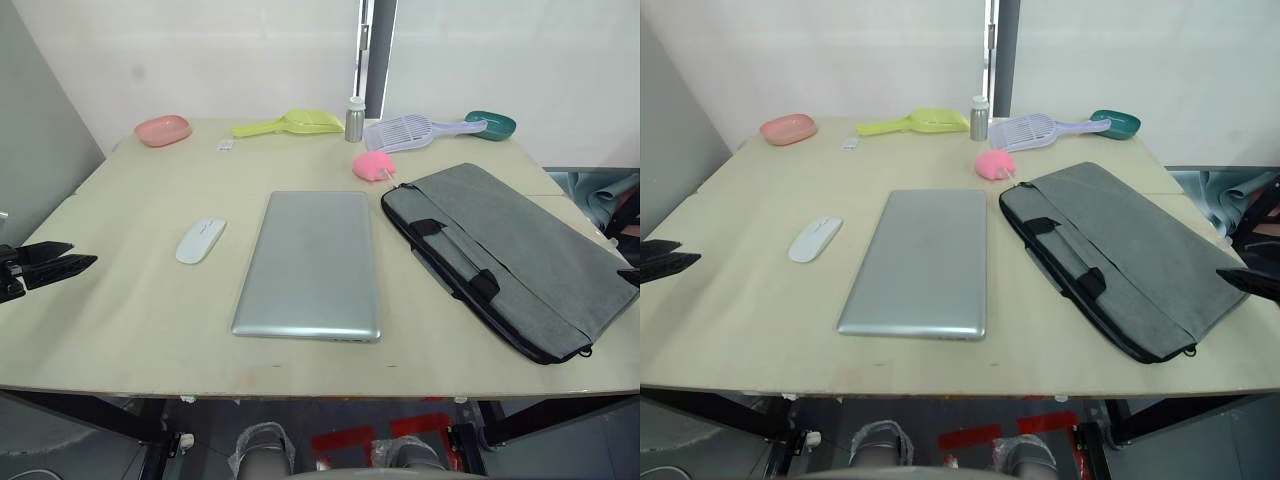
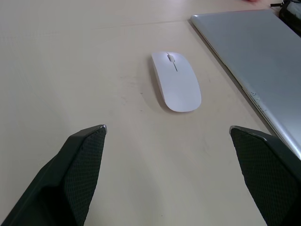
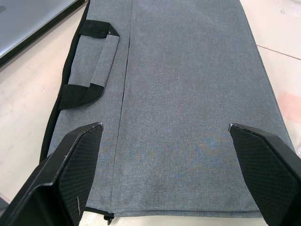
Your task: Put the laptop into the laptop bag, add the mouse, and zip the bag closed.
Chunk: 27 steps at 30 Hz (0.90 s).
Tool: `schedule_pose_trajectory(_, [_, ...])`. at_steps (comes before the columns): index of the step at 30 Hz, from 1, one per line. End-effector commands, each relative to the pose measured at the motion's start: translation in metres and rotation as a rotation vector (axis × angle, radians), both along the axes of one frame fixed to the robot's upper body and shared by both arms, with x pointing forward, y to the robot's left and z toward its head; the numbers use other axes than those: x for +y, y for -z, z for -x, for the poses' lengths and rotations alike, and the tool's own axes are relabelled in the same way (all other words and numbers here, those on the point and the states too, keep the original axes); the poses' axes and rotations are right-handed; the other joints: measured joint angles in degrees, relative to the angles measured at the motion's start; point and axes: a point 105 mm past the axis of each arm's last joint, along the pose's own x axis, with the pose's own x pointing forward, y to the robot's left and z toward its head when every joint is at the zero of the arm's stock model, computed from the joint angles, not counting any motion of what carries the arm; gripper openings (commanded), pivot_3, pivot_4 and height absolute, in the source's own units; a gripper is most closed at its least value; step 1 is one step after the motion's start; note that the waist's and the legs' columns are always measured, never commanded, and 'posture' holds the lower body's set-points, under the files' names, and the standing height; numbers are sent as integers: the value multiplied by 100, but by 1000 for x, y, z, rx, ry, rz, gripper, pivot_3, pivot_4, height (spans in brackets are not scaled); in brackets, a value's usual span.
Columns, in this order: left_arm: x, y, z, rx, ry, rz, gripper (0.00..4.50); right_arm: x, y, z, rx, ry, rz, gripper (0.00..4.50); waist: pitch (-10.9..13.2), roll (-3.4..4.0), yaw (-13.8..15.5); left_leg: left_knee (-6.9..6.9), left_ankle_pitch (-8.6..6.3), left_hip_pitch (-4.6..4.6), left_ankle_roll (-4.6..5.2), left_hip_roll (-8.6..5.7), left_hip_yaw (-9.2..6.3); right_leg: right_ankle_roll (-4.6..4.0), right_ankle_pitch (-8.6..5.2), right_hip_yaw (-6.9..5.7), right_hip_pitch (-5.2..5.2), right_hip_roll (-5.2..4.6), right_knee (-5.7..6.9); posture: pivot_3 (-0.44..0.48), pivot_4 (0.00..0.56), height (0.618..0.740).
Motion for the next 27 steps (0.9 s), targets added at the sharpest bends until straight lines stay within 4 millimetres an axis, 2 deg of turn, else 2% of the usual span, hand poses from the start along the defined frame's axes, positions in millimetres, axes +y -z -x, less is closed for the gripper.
schedule_pose_trajectory(1, [3,-11,0,-47,-8,-18,4412,1,-11,-3,-37,-19,23,4500,0,0,0,0,0,0,0,0,0,0,0,0,0,0,0,0,150,740])
schedule_pose_trajectory(6, [0,-14,-1,-57,0,-5,4412,-6,-7,-1,-35,4,26,4500,0,0,-2,1,0,0,0,0,0,0,0,0,0,0,1,0,150,740])
schedule_pose_trajectory(10, [2,-13,0,-54,-7,-7,4412,-16,-6,7,-32,45,27,4500,0,0,14,1,0,-1,1,0,0,-1,0,0,0,0,-1,0,150,740])
schedule_pose_trajectory(15, [3,-12,-2,-53,-18,-8,4412,-19,-8,11,-40,58,26,4500,-1,-1,10,1,0,-1,1,-1,0,-1,0,0,0,-1,0,0,150,740])
schedule_pose_trajectory(22, [-2,-16,-8,-66,4,-12,4412,-15,-7,11,-53,49,17,4500,-1,-1,-1,2,0,1,1,0,0,-1,0,0,1,-2,1,0,150,740])
schedule_pose_trajectory(27, [-12,-22,-14,-94,48,-9,4412,2,-18,1,-119,-11,-20,4500,0,0,-2,1,0,1,1,0,1,-1,0,0,1,-1,1,0,150,740])
